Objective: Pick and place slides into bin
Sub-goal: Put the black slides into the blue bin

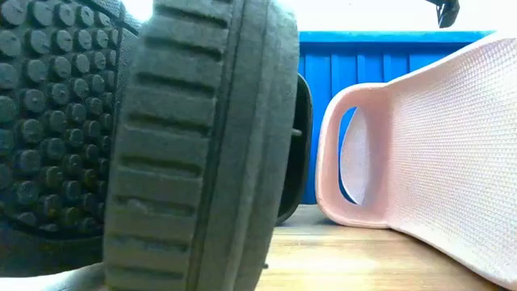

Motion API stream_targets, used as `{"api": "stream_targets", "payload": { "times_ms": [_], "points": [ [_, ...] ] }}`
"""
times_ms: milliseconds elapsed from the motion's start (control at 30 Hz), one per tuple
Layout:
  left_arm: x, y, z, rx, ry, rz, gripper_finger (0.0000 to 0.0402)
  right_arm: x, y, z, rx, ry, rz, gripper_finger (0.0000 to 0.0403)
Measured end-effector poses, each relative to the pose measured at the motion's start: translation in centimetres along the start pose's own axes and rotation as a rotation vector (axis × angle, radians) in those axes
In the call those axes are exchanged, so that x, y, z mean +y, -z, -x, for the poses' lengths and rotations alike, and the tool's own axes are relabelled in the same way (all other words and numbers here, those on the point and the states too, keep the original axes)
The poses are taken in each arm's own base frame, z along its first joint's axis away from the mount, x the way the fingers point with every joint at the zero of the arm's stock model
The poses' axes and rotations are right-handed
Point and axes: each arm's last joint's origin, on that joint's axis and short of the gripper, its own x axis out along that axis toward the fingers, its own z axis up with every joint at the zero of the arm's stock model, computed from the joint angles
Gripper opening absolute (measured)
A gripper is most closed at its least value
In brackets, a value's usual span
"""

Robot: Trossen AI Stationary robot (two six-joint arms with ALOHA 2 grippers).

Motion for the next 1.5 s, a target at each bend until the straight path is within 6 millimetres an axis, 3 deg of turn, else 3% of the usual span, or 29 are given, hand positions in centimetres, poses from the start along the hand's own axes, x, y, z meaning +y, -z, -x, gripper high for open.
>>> {"api": "stream_targets", "payload": {
  "times_ms": [267, 500, 1000, 1200, 1367, 1500],
  "points": [
    [1.1, -0.7, -1.4, 0.150, 0.045, 0.152, 0.0187, 0.0, 0.0, 0.0, 0.000, 0.000, 0.000, 0.0107],
    [1.9, -1.3, -2.2, 0.174, 0.070, 0.045, 0.0153, 0.0, 0.0, 0.0, 0.000, -0.001, -0.023, 0.0112],
    [1.4, -1.5, -2.6, 0.209, 0.176, 0.011, 0.0150, 0.0, 0.0, 0.0, 0.001, -0.001, -0.040, 0.0104],
    [1.2, -1.5, -2.7, 0.207, 0.208, -0.087, 0.0150, 0.0, 0.0, 0.0, 0.001, -0.001, -0.052, 0.0109],
    [1.2, -1.6, -2.7, 0.209, 0.213, -0.091, 0.0164, 0.0, 0.0, 0.0, 0.001, 0.000, -0.052, 0.0104],
    [1.1, -1.6, -2.7, 0.205, 0.227, -0.099, 0.0211, 0.0, 0.0, 0.0, 0.001, 0.000, -0.052, 0.0102]
  ]
}}
